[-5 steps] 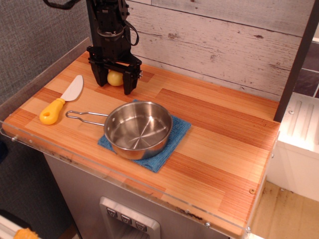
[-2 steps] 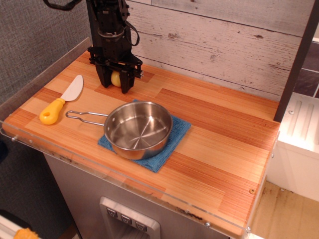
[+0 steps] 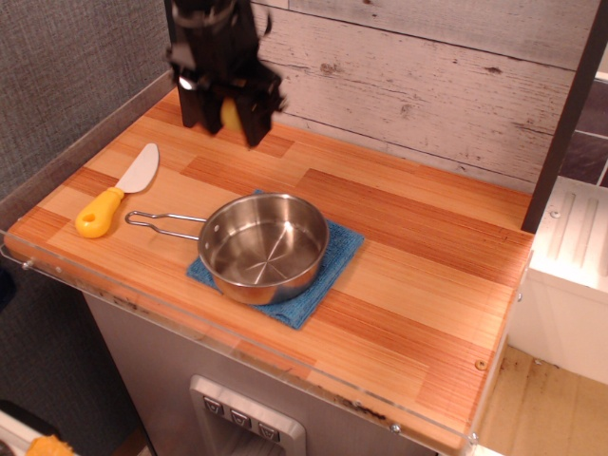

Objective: Put the potato in the pan

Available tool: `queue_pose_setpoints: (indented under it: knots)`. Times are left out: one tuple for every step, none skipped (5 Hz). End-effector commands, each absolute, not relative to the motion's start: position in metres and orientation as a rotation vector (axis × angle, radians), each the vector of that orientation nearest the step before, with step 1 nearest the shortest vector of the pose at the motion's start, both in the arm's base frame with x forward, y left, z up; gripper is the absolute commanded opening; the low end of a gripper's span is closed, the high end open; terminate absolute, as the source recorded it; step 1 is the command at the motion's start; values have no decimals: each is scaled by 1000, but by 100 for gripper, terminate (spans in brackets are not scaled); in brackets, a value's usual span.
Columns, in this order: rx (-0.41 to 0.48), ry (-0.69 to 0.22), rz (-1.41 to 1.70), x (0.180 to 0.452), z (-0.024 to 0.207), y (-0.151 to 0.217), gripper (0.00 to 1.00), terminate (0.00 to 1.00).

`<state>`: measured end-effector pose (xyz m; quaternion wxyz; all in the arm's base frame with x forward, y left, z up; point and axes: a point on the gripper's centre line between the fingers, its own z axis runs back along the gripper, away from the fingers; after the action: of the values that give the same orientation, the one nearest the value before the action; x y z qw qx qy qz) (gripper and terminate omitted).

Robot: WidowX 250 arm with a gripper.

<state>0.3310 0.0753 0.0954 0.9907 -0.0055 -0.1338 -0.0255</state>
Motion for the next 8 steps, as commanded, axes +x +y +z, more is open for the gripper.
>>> queue_pose_setpoints:
  knots:
    - [-19, -201, -137, 256, 96, 21, 0, 0]
    - [-20, -150, -117, 246, 81, 27, 0, 0]
    - [-10, -127, -94, 244, 77, 37, 0, 0]
    - [-8, -118, -93, 243, 74, 38, 0, 0]
    - [9, -100, -119, 244, 75, 34, 100, 0]
    - [11, -114, -129, 244, 78, 31, 100, 0]
    - [12, -138, -131, 245, 86, 35, 100, 0]
    - [34, -197, -92, 251, 113, 57, 100, 0]
